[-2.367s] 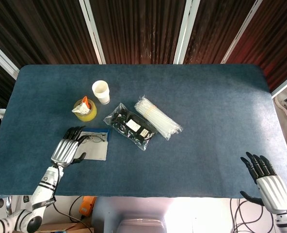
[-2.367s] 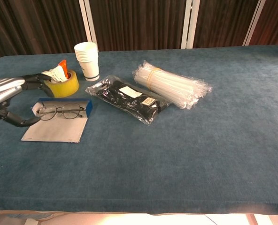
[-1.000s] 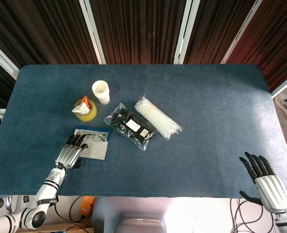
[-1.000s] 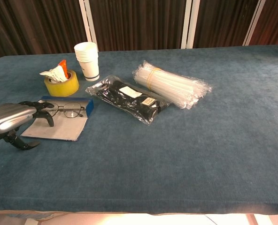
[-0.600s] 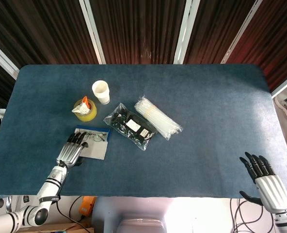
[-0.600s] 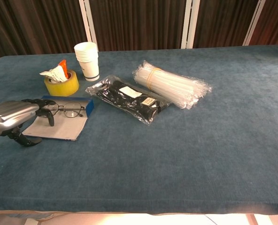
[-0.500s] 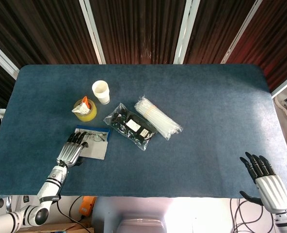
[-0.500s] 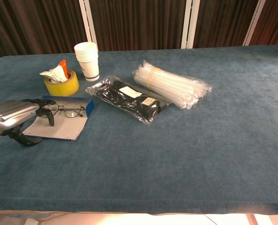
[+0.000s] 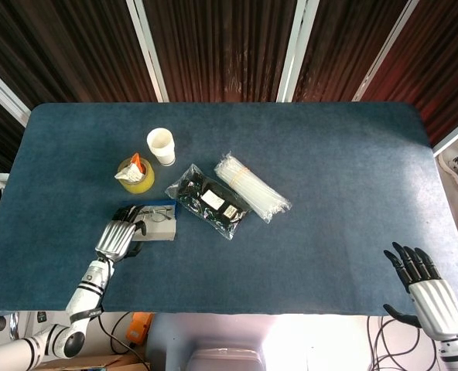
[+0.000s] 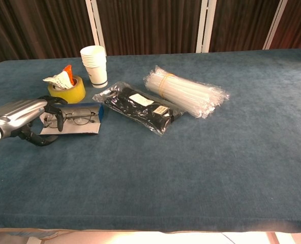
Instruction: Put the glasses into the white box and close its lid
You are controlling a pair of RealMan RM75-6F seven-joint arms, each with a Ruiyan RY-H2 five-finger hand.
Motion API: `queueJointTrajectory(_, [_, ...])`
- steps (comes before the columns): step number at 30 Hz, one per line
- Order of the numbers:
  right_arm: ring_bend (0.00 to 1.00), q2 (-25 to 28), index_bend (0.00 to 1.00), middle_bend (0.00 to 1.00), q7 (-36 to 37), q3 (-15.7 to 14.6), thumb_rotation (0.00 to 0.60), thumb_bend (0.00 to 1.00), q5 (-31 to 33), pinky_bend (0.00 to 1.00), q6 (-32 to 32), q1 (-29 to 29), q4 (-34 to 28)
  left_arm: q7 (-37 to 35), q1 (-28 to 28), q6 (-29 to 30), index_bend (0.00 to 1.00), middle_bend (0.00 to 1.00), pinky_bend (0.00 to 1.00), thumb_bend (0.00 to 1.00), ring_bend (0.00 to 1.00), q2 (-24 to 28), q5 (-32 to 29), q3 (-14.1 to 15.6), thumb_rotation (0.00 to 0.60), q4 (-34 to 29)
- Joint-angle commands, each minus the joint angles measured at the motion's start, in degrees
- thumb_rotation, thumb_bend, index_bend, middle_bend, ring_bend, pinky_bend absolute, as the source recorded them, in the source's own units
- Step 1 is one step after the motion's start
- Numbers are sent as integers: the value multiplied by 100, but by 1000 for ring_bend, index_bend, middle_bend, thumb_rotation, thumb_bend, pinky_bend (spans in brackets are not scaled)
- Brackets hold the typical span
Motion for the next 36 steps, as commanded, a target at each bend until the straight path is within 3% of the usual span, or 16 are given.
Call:
queueJointTrajectory(1, [0, 12, 0, 0, 31, 5, 600, 278, 3, 0, 17, -3, 0, -261, -23, 38, 561, 95, 121, 362, 0, -245, 126, -34, 600, 404])
queueJointTrajectory(12, [0, 11, 0, 0, 11, -3, 600, 278, -9, 0, -3, 3, 0, -619, 62, 411, 699, 134, 117, 580, 0, -541, 515, 25, 600, 978])
queueJointTrajectory(20, [0, 8, 0, 0, -11, 7, 600, 278, 15, 0, -16, 6, -9, -1282, 201, 704, 726, 147, 114, 734, 0, -149, 901, 120, 600, 558])
queueJointTrajectory(26, [0, -20, 0, 0, -87, 1, 600, 278, 29, 0, -92, 29, -19, -1693, 242, 624, 731, 153, 115, 762, 0, 202, 915, 96, 600, 79])
queueJointTrajectory(36, [0, -23, 0, 0, -101, -15, 600, 278, 17, 0, -135, 50, -19, -1707, -94, 79, 731, 164, 116, 761, 6, -82, 434, -317, 600, 343])
